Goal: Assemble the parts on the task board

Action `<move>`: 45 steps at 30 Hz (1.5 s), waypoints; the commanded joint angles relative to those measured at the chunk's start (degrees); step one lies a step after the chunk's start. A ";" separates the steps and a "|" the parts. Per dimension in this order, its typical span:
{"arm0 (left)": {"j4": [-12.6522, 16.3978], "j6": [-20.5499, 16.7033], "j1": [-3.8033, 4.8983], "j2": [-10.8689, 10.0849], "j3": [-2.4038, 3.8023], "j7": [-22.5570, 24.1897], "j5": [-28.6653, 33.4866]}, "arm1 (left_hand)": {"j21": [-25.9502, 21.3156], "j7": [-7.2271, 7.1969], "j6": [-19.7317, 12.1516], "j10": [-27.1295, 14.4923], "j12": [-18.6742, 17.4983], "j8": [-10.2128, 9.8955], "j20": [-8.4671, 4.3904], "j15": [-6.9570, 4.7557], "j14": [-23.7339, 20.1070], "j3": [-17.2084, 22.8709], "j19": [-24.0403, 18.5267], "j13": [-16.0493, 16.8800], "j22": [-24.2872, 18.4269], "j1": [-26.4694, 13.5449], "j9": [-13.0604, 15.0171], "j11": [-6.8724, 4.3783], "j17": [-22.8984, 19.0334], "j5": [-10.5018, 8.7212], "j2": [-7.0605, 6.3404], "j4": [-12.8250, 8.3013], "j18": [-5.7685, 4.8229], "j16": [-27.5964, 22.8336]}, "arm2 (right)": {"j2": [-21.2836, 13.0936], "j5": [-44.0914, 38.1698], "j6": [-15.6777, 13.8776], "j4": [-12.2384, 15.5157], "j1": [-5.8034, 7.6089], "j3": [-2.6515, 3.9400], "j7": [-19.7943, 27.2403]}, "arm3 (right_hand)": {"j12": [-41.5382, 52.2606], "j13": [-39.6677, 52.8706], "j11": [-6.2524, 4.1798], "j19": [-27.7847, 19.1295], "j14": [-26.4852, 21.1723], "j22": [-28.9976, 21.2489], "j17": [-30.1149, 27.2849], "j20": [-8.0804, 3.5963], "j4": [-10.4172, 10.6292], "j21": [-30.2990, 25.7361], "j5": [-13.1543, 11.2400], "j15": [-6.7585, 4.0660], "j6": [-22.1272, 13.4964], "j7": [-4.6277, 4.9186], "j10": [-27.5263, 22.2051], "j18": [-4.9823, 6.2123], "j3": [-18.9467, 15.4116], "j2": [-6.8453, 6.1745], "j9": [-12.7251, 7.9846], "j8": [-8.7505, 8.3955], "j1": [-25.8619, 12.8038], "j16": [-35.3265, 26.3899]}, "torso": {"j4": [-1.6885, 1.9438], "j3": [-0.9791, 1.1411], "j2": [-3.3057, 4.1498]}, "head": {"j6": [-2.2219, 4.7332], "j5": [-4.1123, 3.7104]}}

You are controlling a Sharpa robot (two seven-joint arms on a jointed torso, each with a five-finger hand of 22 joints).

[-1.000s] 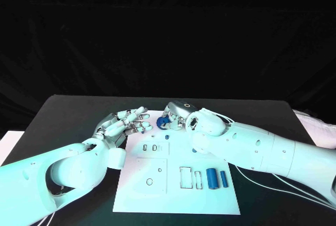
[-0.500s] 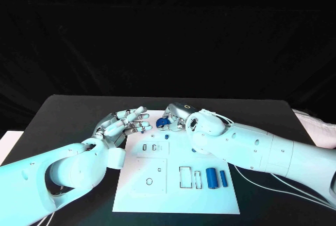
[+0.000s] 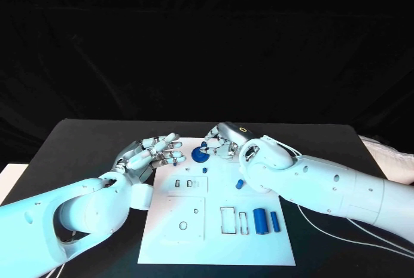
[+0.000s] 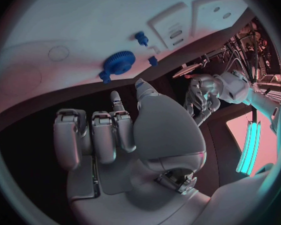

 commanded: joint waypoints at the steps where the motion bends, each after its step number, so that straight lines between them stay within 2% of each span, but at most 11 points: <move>1: -0.37 1.06 0.06 0.00 0.04 0.40 0.06 | -0.08 0.45 -0.11 0.09 -0.29 -0.15 0.14 -0.04 -0.32 -0.02 -0.36 -0.03 -0.01 0.53 -0.04 0.29 0.06 -0.24 0.07 -0.21 0.54 -0.20 | -3.27 8.35 -2.75 2.33 -0.26 0.89 6.75 | -0.39 11.63 0.08 -0.27 5.24 3.90 11.58 0.13 -0.96 -0.30 -0.69 0.11 -0.24 0.29 3.61 -0.53 0.05 -0.06 -0.07 0.02 1.33 -0.08 | -0.67 0.25 -0.28 | 0.04 -0.03; 4: -0.84 1.11 0.05 0.03 0.04 0.41 0.06 | -0.08 0.45 -0.11 0.09 -0.29 -0.15 0.14 -0.04 -0.33 -0.02 -0.36 -0.03 -0.01 0.53 -0.04 0.29 0.06 -0.24 0.07 -0.21 0.54 -0.20 | -7.40 12.40 0.96 2.98 -0.26 1.54 11.65 | -0.55 11.55 0.10 -0.40 5.26 3.72 11.72 0.16 -2.92 -0.42 -3.05 0.13 -0.20 0.33 3.52 -0.49 0.27 -0.33 -0.04 0.08 3.63 -0.03 | -1.25 0.37 -0.62 | 0.35 -0.39; 7: -1.19 1.18 0.04 0.01 0.03 0.50 0.06 | -0.08 0.45 -0.11 0.09 -0.29 -0.15 0.14 -0.04 -0.33 -0.02 -0.36 -0.03 -0.01 0.53 -0.04 0.29 0.06 -0.24 0.07 -0.21 0.54 -0.20 | -11.14 15.38 2.39 2.67 -0.48 1.85 18.36 | -0.60 11.54 0.05 -0.52 5.35 3.59 12.15 0.13 -6.45 -0.51 -4.44 0.11 0.50 0.32 3.46 -0.46 1.09 -0.74 0.07 0.30 7.97 0.13 | -1.89 0.44 -0.85 | 0.79 -0.03; 10: -1.47 1.26 0.01 -0.03 0.02 0.56 0.06 | -0.08 0.45 -0.11 0.09 -0.29 -0.16 0.14 -0.04 -0.33 -0.01 -0.36 -0.03 0.00 0.54 -0.04 0.29 0.08 -0.24 0.07 -0.22 0.54 -0.20 | -13.79 17.23 2.92 2.35 -1.15 1.98 21.78 | -0.78 11.44 0.05 -0.66 5.34 3.40 12.16 0.14 -7.76 -0.61 -4.37 0.11 0.77 0.31 3.38 -0.42 1.09 -1.13 0.08 0.29 9.15 0.13 | -2.56 0.74 -0.81 | 0.83 -0.06; 14: -1.82 1.38 0.00 0.01 0.01 0.60 0.06 | -0.08 0.44 -0.11 0.09 -0.30 -0.17 0.14 -0.03 -0.34 0.01 -0.37 -0.03 0.00 0.56 -0.04 0.29 0.10 -0.24 0.08 -0.24 0.54 -0.21 | -16.63 19.10 3.09 1.53 -2.34 2.06 24.30 | -1.31 11.08 0.06 -0.90 5.30 3.02 11.98 0.15 -8.17 -0.79 -3.95 0.11 0.76 0.33 3.11 -0.34 0.96 -1.28 0.04 0.22 9.34 0.05 | -2.91 0.98 -0.75 | 0.61 -0.50; 16: -1.99 1.44 0.00 0.09 0.01 0.62 0.06 | -0.08 0.44 -0.11 0.09 -0.31 -0.17 0.14 -0.03 -0.34 0.01 -0.37 -0.03 0.00 0.56 -0.04 0.29 0.11 -0.24 0.08 -0.24 0.54 -0.21 | -17.63 19.56 3.29 0.81 -2.77 2.07 24.79 | -1.37 11.05 0.06 -0.91 5.29 3.02 11.94 0.16 -8.24 -0.80 -3.84 0.12 0.73 0.33 3.08 -0.34 0.92 -1.31 0.03 0.19 9.34 0.04 | -2.93 1.05 -0.75 | 0.66 -0.47; 18: -2.14 1.50 -0.01 0.15 0.01 0.62 0.06 | -0.08 0.44 -0.11 0.09 -0.31 -0.17 0.14 -0.03 -0.34 0.01 -0.37 -0.03 0.00 0.56 -0.04 0.29 0.11 -0.24 0.08 -0.24 0.54 -0.21 | -18.28 19.84 3.49 -0.09 -3.16 2.08 25.01 | -1.43 11.01 0.07 -0.92 5.28 2.99 11.91 0.16 -8.33 -0.81 -3.68 0.12 0.70 0.34 3.06 -0.33 0.86 -1.36 0.02 0.16 9.34 0.02 | -2.85 0.88 -0.89 | 0.36 -0.47; 23: -2.39 1.56 -0.02 0.22 0.01 0.61 0.06 | -0.08 0.44 -0.11 0.09 -0.31 -0.17 0.14 -0.03 -0.34 0.01 -0.37 -0.03 0.00 0.56 -0.04 0.29 0.11 -0.24 0.08 -0.24 0.54 -0.21 | -18.87 20.11 4.01 -2.26 -3.86 2.10 25.00 | -1.41 11.02 0.08 -0.89 5.29 3.04 11.95 0.16 -8.41 -0.79 -3.44 0.13 0.65 0.36 3.07 -0.34 0.81 -1.34 0.00 0.13 9.33 0.04 | -2.88 0.97 -0.77 | 0.25 -0.43; 34: -2.68 1.71 -0.08 0.48 0.00 0.50 0.06 | -0.08 0.44 -0.11 0.09 -0.31 -0.17 0.14 -0.03 -0.34 0.01 -0.37 -0.03 0.00 0.56 -0.04 0.29 0.11 -0.24 0.08 -0.24 0.54 -0.21 | -16.46 17.71 3.55 -7.13 -5.35 2.10 23.26 | -1.37 11.06 0.12 -0.88 5.31 3.07 12.03 0.18 -8.57 -0.79 -2.94 0.15 0.49 0.42 3.10 -0.35 0.88 -0.90 -0.05 0.06 9.32 0.06 | -2.66 0.78 -0.82 | -0.15 -0.50; 39: -2.81 1.72 -0.11 0.57 -0.01 0.45 0.06 | -0.08 0.43 -0.11 0.10 -0.33 -0.19 0.15 -0.02 -0.37 0.00 -0.40 -0.03 0.00 0.52 -0.03 0.29 0.19 -0.25 0.07 -0.25 0.54 -0.24 | -15.70 16.97 3.78 -7.83 -5.81 2.09 23.06 | -1.31 11.11 0.12 -0.83 5.31 3.14 12.03 0.18 -8.59 -0.76 -2.94 0.16 0.51 0.42 3.13 -0.37 0.92 -0.79 -0.04 0.08 9.33 0.07 | -2.56 0.77 -0.84 | -0.41 -0.31; 45: -2.91 1.79 -0.14 0.65 -0.01 0.37 0.06 | -0.08 0.43 -0.11 0.10 -0.33 -0.20 0.15 -0.02 -0.38 0.00 -0.40 -0.03 0.00 0.50 -0.03 0.29 0.20 -0.25 0.07 -0.25 0.54 -0.24 | -14.93 16.71 4.35 -8.26 -6.23 2.09 22.92 | -1.10 11.25 0.08 -0.71 5.34 3.33 12.15 0.19 -8.77 -0.68 -3.02 0.14 1.03 0.36 3.25 -0.40 1.11 -0.25 0.05 0.32 9.38 0.11 | -2.69 0.74 -0.82 | -0.58 -0.16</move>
